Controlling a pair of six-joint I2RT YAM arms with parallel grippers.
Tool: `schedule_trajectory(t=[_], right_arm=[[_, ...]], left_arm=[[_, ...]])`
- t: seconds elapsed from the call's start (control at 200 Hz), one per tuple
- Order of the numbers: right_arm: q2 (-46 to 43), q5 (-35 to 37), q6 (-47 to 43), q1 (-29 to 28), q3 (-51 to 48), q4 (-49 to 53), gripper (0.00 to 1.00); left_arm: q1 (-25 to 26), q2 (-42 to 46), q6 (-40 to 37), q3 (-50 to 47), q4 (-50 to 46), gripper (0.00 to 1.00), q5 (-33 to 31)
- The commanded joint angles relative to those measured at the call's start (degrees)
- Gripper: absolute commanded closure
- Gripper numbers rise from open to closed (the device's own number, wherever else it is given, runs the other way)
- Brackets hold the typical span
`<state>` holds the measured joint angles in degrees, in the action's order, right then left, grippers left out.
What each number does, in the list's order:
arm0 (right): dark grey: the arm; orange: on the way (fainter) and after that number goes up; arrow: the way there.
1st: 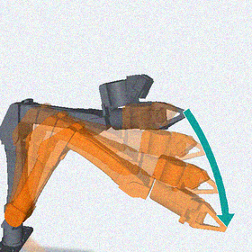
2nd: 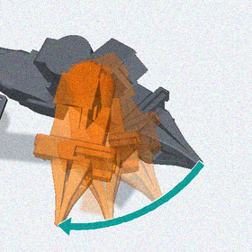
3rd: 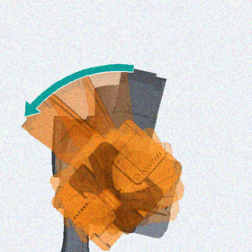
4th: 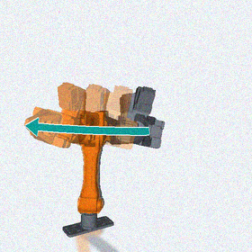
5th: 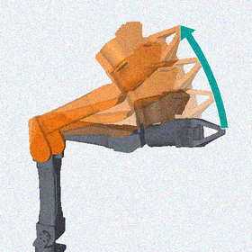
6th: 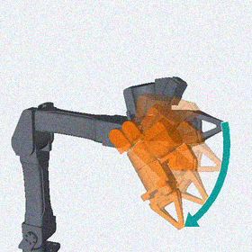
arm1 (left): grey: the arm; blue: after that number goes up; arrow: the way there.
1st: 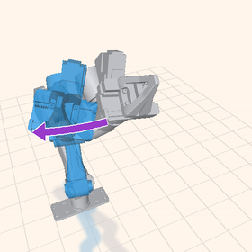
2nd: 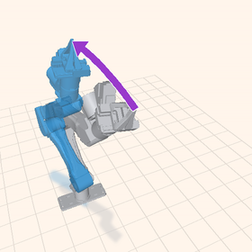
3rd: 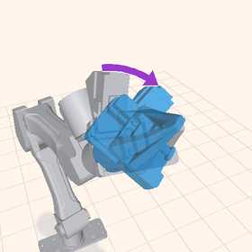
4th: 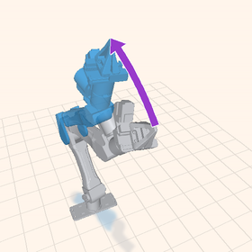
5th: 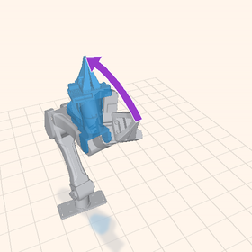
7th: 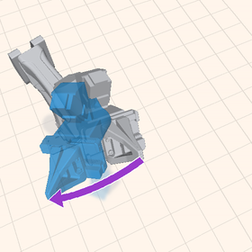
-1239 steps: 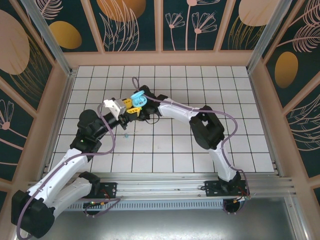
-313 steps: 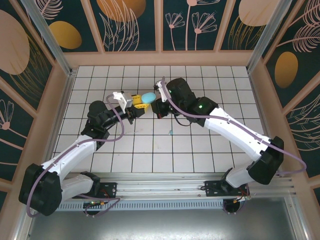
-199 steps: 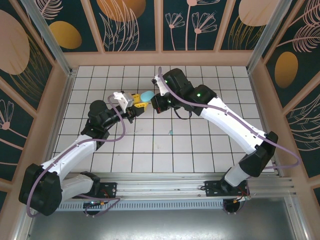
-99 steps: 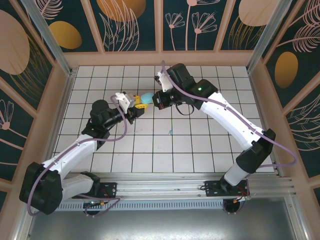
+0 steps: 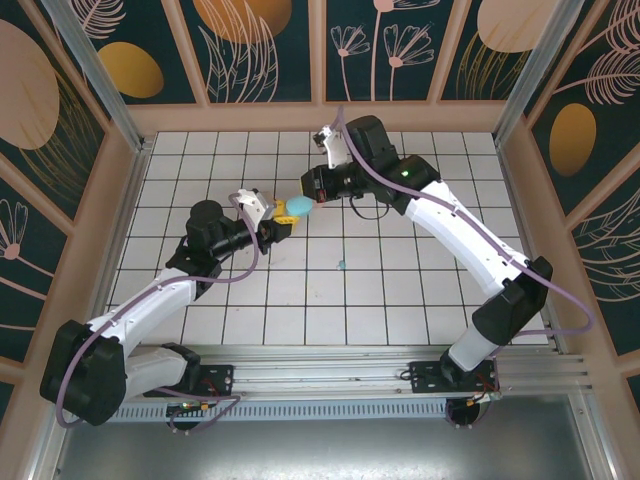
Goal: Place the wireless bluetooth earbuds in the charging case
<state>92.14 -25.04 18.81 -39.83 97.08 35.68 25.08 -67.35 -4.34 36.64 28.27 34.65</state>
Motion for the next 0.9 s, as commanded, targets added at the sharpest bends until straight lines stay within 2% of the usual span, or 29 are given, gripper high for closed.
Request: schedule_trajectory(t=[0.0, 0.185, 0.32, 0.716, 0.896], right_arm=[[-3.11, -2.24, -1.16, 0.59, -3.06, -2.77, 0.89], [-11.78, -5.19, -2.24, 0.54, -16.85, -9.36, 0.88], [-13.56, -6.04, -1.04, -1.25, -21.24, -12.44, 0.89], [-6.81, -5.99, -4.08, -2.86, -15.49, -9.85, 0.91], [-6.4, -3.57, -4.05, -1.95, -12.95, -9.3, 0.94]], left_arm=[[0.14, 0.71, 0.05, -1.0, 1.05, 0.81, 1.21], [0.04, 0.3, 2.73, -0.14, 1.78, 0.82, 2.46], [0.04, -0.04, 4.05, 0.36, 2.9, 0.82, 2.97], [0.01, 0.24, 4.91, 0.63, 3.14, 0.82, 4.11], [0.06, 0.29, 4.85, 0.36, 3.12, 0.82, 4.59]])
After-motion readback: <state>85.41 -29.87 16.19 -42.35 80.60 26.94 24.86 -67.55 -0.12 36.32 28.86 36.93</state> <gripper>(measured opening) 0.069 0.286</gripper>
